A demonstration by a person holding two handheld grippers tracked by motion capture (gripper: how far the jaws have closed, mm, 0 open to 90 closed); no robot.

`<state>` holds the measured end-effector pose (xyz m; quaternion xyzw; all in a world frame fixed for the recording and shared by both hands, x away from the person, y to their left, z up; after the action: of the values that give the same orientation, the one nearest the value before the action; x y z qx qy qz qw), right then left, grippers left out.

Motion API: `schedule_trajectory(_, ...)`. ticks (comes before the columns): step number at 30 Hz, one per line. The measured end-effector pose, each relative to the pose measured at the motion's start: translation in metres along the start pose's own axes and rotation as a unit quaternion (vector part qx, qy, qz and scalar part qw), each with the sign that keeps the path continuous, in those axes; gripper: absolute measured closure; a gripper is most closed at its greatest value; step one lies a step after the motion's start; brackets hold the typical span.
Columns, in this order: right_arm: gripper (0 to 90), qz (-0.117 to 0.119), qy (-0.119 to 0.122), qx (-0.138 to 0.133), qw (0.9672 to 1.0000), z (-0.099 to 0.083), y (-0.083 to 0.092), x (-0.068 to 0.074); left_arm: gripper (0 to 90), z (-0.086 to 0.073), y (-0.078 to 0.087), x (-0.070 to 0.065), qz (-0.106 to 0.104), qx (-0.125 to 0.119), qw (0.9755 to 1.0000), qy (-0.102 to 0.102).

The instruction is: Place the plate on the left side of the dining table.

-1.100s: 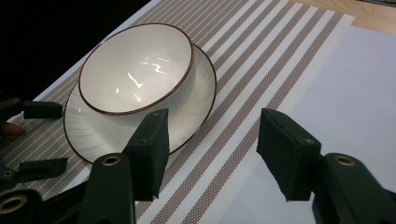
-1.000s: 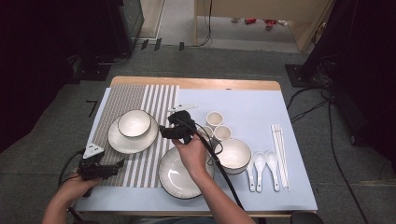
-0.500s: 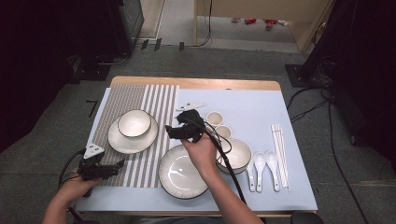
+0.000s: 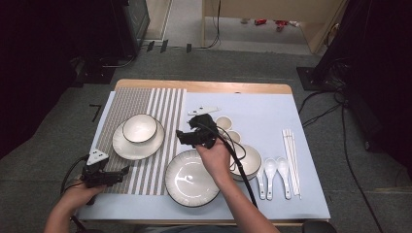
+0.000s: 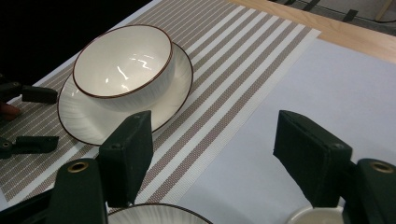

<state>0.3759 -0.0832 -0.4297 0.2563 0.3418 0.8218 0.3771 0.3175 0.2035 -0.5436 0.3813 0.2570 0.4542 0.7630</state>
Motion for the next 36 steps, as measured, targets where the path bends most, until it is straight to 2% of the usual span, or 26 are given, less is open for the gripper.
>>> schedule_trajectory(3,26.7,-0.004,0.001,-0.003,1.0000,0.000,0.002,-0.002,8.6,0.000,0.000,0.000,0.000,0.000,1.0000,0.000)
schedule_trajectory(4,22.5,0.007,0.009,-0.002,0.9999,-0.002,0.004,-0.002,8.5,0.000,0.000,0.000,0.000,0.000,1.0000,0.000)
schedule_trajectory(6,22.6,0.011,0.012,-0.004,0.9999,-0.002,0.005,-0.002,8.6,0.000,0.000,0.000,0.000,0.000,1.0000,0.000)
schedule_trajectory(13,22.7,-0.001,0.009,-0.004,1.0000,-0.006,0.011,-0.007,8.5,0.000,0.000,0.000,0.001,0.001,1.0000,-0.001)
schedule_trajectory(18,22.6,-0.005,0.023,-0.013,0.9997,-0.008,0.017,-0.010,8.5,0.000,0.000,0.000,0.002,0.001,1.0000,-0.001)
schedule_trajectory(30,22.6,0.001,0.024,-0.013,0.9996,-0.015,0.024,-0.015,8.6,0.000,-0.001,-0.001,0.003,0.000,1.0000,-0.001)
schedule_trajectory(36,22.5,0.001,0.018,-0.015,0.9997,-0.018,0.028,-0.022,8.5,0.000,0.000,-0.001,0.004,0.002,1.0000,-0.002)
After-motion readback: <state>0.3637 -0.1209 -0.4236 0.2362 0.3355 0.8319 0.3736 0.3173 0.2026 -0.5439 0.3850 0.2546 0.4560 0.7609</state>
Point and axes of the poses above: each handheld gripper's, and its own axes: y roughly backward along the jaws, z roughly out of its top, x roughly to its left, the point moved 7 cm from there along -y, roughly forward along the jaws, and after that the axes turned 11 degrees about x, right-handed, at the moved point
